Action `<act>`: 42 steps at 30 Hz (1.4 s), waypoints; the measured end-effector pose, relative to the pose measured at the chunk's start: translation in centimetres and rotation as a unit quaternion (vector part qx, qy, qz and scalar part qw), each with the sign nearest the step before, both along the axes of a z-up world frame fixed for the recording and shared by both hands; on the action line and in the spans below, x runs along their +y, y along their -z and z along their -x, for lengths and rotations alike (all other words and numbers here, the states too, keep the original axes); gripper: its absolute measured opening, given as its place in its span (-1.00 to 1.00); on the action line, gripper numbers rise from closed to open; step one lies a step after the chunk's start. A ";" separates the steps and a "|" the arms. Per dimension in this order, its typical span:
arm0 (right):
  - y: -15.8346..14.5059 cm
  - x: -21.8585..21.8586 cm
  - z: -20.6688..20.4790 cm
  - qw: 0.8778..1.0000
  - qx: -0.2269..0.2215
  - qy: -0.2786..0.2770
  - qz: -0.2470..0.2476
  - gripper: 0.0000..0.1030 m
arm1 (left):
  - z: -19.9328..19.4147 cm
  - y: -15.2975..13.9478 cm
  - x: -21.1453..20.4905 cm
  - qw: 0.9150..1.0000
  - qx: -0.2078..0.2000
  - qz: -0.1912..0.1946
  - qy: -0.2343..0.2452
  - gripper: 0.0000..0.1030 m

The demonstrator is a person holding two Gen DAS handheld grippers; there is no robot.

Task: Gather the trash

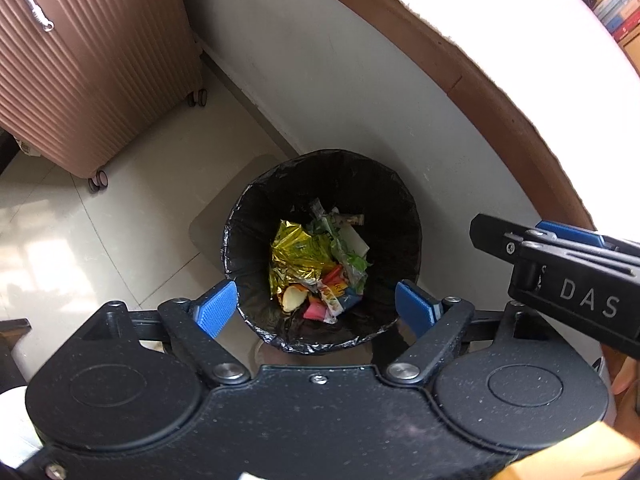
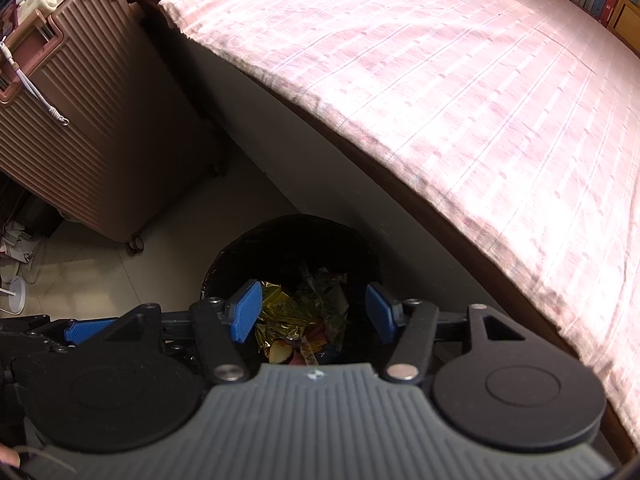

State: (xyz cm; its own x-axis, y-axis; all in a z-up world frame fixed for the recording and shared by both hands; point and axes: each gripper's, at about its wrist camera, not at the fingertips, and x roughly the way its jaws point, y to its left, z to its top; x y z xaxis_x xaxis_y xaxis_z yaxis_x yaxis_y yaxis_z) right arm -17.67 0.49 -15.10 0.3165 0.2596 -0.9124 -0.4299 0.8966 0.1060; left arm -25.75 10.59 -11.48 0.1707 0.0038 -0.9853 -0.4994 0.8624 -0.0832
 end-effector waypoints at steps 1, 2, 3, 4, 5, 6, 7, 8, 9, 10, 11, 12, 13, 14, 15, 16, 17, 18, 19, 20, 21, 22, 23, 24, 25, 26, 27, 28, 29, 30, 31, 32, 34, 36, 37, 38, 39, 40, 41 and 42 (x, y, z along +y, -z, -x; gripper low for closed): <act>-0.1 -0.1 0.1 1.000 -0.001 0.000 0.000 0.38 | 0.1 0.0 0.1 1.000 0.000 0.003 -0.004 0.66; -0.1 -0.1 0.1 1.000 0.000 -0.001 0.000 0.38 | 0.2 -0.1 0.3 1.000 0.001 0.006 -0.007 0.66; -0.1 -0.1 0.2 1.000 -0.001 -0.001 0.000 0.38 | 0.2 -0.1 0.5 1.000 0.004 0.008 -0.011 0.66; 0.0 -0.1 0.2 1.000 -0.001 -0.002 0.000 0.38 | 0.2 -0.1 0.6 1.000 0.008 0.008 -0.013 0.66; 0.0 0.0 0.2 1.000 -0.001 -0.002 0.001 0.38 | 0.2 -0.1 0.6 1.000 0.011 0.007 -0.015 0.66; 0.0 -0.1 0.2 1.000 -0.001 -0.002 0.001 0.38 | 0.3 0.0 0.6 1.000 0.014 0.006 -0.016 0.66; 0.0 0.0 0.2 1.000 -0.001 -0.002 0.001 0.38 | 0.3 0.0 0.6 1.000 0.018 0.004 -0.017 0.66; 0.0 0.0 0.2 1.000 -0.001 -0.002 0.001 0.38 | 0.4 0.2 0.6 1.000 0.025 0.003 -0.019 0.66; 0.0 0.0 0.2 1.000 -0.001 -0.002 0.001 0.38 | 0.3 0.3 0.6 0.999 0.032 0.003 -0.021 0.66; 0.0 -0.1 0.2 1.000 -0.001 -0.002 0.001 0.39 | 0.4 0.4 0.6 0.999 0.034 0.004 -0.023 0.66; 0.0 0.0 0.2 1.000 -0.001 -0.003 0.001 0.39 | 0.4 0.4 0.7 0.999 0.032 0.005 -0.024 0.66; 0.0 -0.1 0.2 1.000 -0.001 -0.003 0.001 0.39 | 0.7 0.4 0.7 0.999 0.029 0.008 -0.025 0.66; 0.0 -0.1 0.2 1.000 -0.001 -0.003 0.001 0.39 | 0.8 0.4 0.8 0.999 0.026 0.012 -0.025 0.66; 0.0 -0.1 0.2 1.000 -0.001 -0.003 0.001 0.39 | 0.9 0.4 0.8 0.999 0.024 0.016 -0.025 0.66; -0.1 0.0 0.2 1.000 -0.001 -0.003 0.002 0.39 | 1.0 0.4 0.8 0.999 0.022 0.019 -0.024 0.67; 0.0 0.0 0.2 1.000 -0.001 -0.003 0.002 0.39 | 1.1 0.4 0.8 0.999 0.021 0.021 -0.025 0.69; 0.0 0.0 0.2 1.000 -0.001 -0.003 0.002 0.39 | 1.1 0.4 0.8 0.999 0.021 0.022 -0.025 0.70; 0.0 0.0 0.2 1.000 -0.001 -0.003 0.002 0.39 | 1.1 0.5 0.7 0.999 0.021 0.021 -0.025 0.72; 0.0 0.0 0.2 1.000 -0.001 -0.003 0.002 0.39 | 1.1 0.6 0.6 0.999 0.022 0.020 -0.024 0.72; 0.0 0.0 0.2 1.000 -0.001 -0.003 0.002 0.39 | 1.0 0.7 0.5 0.999 0.025 0.019 -0.023 0.72; 0.0 0.0 0.2 1.000 -0.001 -0.003 0.002 0.39 | 1.0 0.7 0.4 0.999 0.026 0.019 -0.021 0.72; 0.0 0.0 0.2 1.000 -0.001 -0.003 0.002 0.39 | 0.9 0.7 0.4 0.999 0.026 0.019 -0.020 0.72; 0.0 0.0 0.2 1.000 -0.001 -0.003 0.002 0.39 | 0.9 0.6 0.3 0.999 0.027 0.020 -0.019 0.72; 0.0 0.0 0.2 1.000 -0.001 -0.003 0.002 0.39 | 0.9 0.6 0.3 0.999 0.028 0.022 -0.020 0.72; 0.0 0.0 0.2 1.000 -0.001 -0.003 0.002 0.39 | 0.9 0.7 0.4 0.999 0.029 0.024 -0.021 0.72; 0.0 0.0 0.2 1.000 -0.002 -0.003 0.002 0.40 | 1.0 0.9 0.5 0.999 0.030 0.027 -0.024 0.72; 0.0 0.0 0.2 1.000 -0.001 -0.003 0.002 0.40 | 1.0 0.9 0.5 0.999 0.031 0.031 -0.026 0.73; 0.0 -0.1 0.2 1.000 -0.001 -0.003 0.002 0.40 | 1.0 0.9 0.6 0.999 0.031 0.033 -0.028 0.73; 0.0 -0.1 0.2 1.000 -0.002 -0.003 0.002 0.41 | 1.0 1.0 0.7 0.998 0.032 0.035 -0.029 0.73; 0.0 0.0 0.2 1.000 -0.001 -0.003 0.002 0.41 | 1.1 1.0 0.7 0.998 0.032 0.037 -0.030 0.74; 0.0 -0.1 0.2 1.000 -0.001 -0.003 0.002 0.41 | 1.1 1.0 0.7 0.998 0.033 0.037 -0.030 0.75; 0.0 0.0 0.3 1.000 -0.002 -0.003 0.002 0.42 | 1.1 1.0 0.7 0.998 0.033 0.037 -0.031 0.75; 0.0 -0.1 0.2 1.000 -0.002 -0.003 0.002 0.43 | 1.1 1.1 0.6 0.998 0.034 0.035 -0.032 0.77; 0.0 -0.1 0.2 1.000 -0.001 -0.003 0.002 0.43 | 1.2 1.2 0.4 0.998 0.033 0.034 -0.031 0.78; 0.0 -0.1 0.3 1.000 -0.001 -0.003 0.002 0.43 | 1.2 1.2 0.4 0.998 0.033 0.035 -0.031 0.79; 0.0 -0.1 0.3 1.000 -0.001 -0.004 0.003 0.43 | 1.2 1.2 0.4 0.998 0.033 0.036 -0.031 0.80; 0.0 -0.1 0.3 1.000 -0.001 -0.004 0.003 0.44 | 1.3 1.2 0.5 0.998 0.034 0.036 -0.031 0.82; 0.0 0.0 0.2 1.000 0.000 -0.005 0.004 0.44 | 1.3 1.2 0.5 0.998 0.034 0.037 -0.031 0.83; 0.0 0.0 0.2 1.000 0.000 -0.005 0.004 0.45 | 1.2 1.3 0.5 0.998 0.034 0.039 -0.033 0.84; 0.0 0.0 0.2 1.000 0.000 -0.005 0.004 0.47 | 1.2 1.2 0.6 0.998 0.034 0.041 -0.034 0.84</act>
State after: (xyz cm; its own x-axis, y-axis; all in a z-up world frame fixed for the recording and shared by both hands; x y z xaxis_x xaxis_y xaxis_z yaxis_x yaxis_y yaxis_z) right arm -17.84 0.49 -15.08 0.3149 0.2554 -0.9141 -0.4385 0.8933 0.0986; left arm -26.99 11.21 -12.70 0.1052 -0.0673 -0.9922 -0.5637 0.8179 -0.1152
